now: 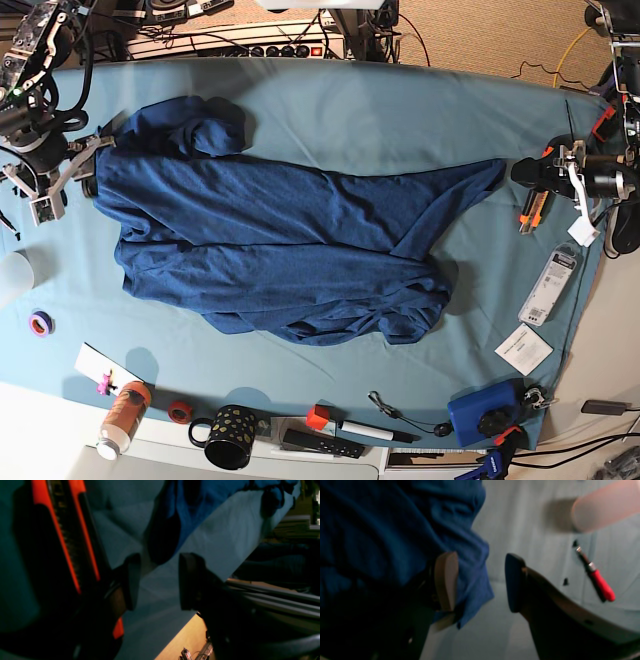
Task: Layout the t-shirt on the table in an organized manner, then fold the t-shirt properly
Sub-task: 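Release the hem and move the left gripper back over the shirt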
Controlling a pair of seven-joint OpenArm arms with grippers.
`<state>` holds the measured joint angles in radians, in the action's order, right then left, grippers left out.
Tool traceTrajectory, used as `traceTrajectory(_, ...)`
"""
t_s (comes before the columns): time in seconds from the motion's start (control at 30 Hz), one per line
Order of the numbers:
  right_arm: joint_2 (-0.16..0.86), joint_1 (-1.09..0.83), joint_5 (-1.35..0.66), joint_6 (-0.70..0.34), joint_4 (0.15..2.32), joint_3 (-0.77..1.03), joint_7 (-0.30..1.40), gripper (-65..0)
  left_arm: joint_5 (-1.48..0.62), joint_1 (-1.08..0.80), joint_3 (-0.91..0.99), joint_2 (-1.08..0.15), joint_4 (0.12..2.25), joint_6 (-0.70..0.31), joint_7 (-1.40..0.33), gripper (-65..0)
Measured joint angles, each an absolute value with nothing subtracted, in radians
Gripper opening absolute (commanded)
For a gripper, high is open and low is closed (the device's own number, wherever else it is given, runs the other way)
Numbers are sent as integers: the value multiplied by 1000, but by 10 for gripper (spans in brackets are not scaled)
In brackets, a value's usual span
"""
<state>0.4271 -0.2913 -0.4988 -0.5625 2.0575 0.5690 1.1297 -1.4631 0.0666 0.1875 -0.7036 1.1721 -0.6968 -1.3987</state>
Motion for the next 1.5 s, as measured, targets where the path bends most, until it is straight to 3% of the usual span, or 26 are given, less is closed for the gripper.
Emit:
traceTrajectory(0.23,427,-291,-580,-563,2069,569,1088,-351,-1463,70,191,-674,1172,-697,-1379,-388)
traceTrajectory(0.8,426,-208,-516,-532,2070,569,975,-351,-1456,189,192,-495,1184,-697,-1368,-390)
traceTrajectory(0.93,426,-208,-464,-513,2070,569,971,-351,-1451,232,192,-455,1184,-697,-1267,-390)
traceTrajectory(1.03,426,-208,-445,-479,2070,569,968,-352,-1254,270,193,-427,1185,-693,-1143,-390)
traceTrajectory(1.27,344,-212,-782,-705,2070,568,1086,-366,-985,345,192,-362,1183,-691,-962,-390)
traceTrajectory(1.5,199,-213,-810,-700,2070,564,1103,-366,-954,408,193,-352,1183,-690,-933,-390)
